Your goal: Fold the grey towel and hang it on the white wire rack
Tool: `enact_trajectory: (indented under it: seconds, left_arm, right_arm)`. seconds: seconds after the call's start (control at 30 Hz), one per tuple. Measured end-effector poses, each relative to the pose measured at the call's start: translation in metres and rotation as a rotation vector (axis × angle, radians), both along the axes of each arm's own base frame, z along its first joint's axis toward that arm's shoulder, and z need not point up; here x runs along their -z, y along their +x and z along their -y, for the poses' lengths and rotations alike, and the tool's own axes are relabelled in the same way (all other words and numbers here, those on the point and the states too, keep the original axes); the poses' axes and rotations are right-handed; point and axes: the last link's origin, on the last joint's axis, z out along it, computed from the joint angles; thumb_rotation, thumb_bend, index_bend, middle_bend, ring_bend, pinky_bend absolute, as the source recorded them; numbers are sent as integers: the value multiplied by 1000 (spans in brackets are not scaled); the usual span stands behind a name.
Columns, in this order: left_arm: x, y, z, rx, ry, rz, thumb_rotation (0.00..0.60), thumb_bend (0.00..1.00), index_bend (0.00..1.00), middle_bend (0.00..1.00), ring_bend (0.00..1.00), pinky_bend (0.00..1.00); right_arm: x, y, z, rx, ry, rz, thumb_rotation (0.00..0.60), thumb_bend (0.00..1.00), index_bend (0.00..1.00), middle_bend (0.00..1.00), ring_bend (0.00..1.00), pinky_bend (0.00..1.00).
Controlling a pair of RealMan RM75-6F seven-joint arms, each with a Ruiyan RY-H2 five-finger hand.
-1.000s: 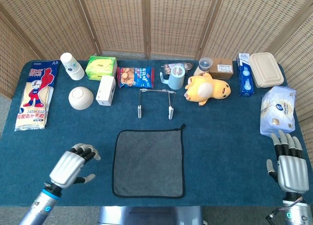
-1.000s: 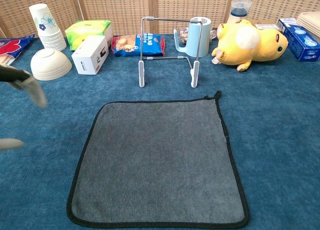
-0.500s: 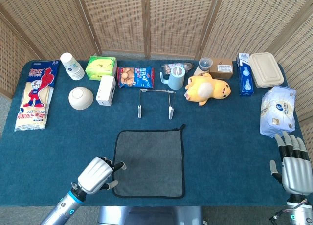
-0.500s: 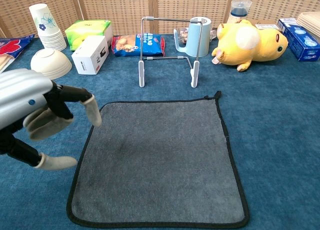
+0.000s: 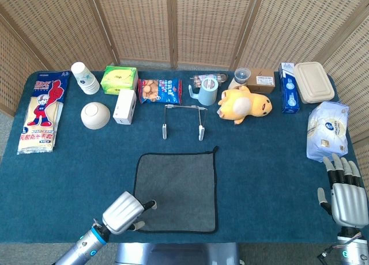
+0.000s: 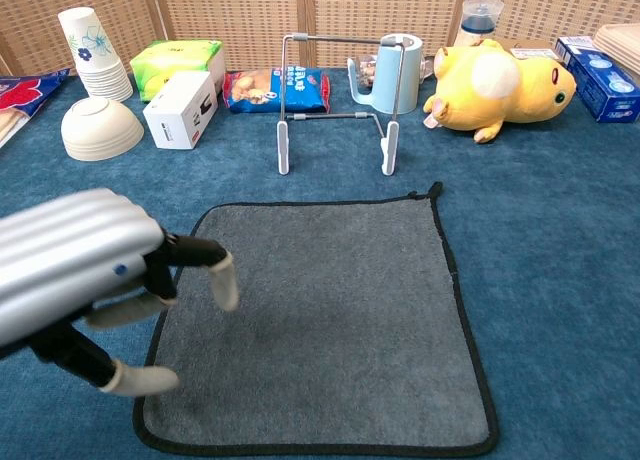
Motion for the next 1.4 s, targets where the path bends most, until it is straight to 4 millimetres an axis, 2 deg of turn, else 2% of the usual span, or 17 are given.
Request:
enact_trajectory:
  seconds: [0.7, 1.07, 1.4]
  left_arm:
    - [50, 27, 19, 1, -81, 32, 600, 103, 408, 1000, 1000, 1000]
    - [74, 42, 18, 32, -105, 30, 600, 103, 409, 1000, 1000, 1000]
    - [92, 47, 19, 37, -122, 28, 600, 104, 407, 1000, 1000, 1000]
  right_arm:
    - [-4, -9, 1, 16, 1, 14, 600, 390, 86, 34, 0, 0]
    - [-10, -16, -1, 29, -12, 26, 600, 390, 86, 34, 0, 0]
    - [-14, -22, -4, 44, -22, 31, 600, 390, 86, 34, 0, 0]
